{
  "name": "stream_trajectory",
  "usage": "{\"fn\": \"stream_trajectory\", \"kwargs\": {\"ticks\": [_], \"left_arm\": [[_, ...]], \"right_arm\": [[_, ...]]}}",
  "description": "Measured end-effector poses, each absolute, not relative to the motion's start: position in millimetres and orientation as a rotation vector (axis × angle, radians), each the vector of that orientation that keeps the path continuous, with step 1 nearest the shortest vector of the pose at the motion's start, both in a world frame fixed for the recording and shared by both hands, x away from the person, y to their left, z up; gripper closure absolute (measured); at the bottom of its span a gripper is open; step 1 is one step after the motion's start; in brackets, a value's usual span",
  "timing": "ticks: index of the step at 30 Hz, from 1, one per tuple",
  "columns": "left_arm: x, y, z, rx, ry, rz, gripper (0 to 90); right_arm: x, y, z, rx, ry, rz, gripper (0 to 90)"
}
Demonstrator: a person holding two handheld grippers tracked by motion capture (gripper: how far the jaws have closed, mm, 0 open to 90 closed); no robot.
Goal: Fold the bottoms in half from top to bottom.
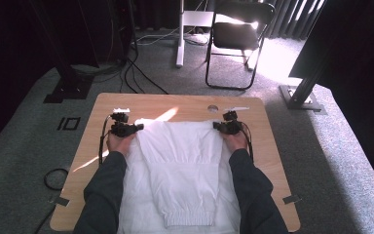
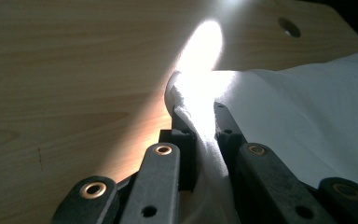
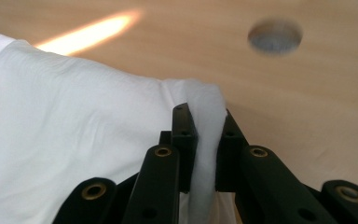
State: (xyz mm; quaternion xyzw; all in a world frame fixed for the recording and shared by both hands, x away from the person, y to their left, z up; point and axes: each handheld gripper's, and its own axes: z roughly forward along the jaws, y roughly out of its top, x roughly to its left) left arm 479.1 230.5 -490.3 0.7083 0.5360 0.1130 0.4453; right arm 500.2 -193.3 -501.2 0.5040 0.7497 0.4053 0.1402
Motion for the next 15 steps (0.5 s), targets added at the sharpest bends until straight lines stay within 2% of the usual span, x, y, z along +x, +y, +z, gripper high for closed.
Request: {"fn": "stream_trajectory", "kwargs": {"ticks": [8,12,15], "left_arm": [[462.7,230.1,-422.5,1.674,1.161,0.366,83.9],[436.1,233.9,-415.7,1.704,1.088,0.382,83.8],[406.2,240.3,-414.4,1.723,1.029,0.388,83.7]], "right_arm": [[477.8,-205.2,-426.4,1.247,1.999,1.354,81.8],[451.5,-209.3,-414.0,1.132,2.024,1.357,81.8],[417.6,-215.1,-410.0,1.052,2.031,1.391,81.7]]}}
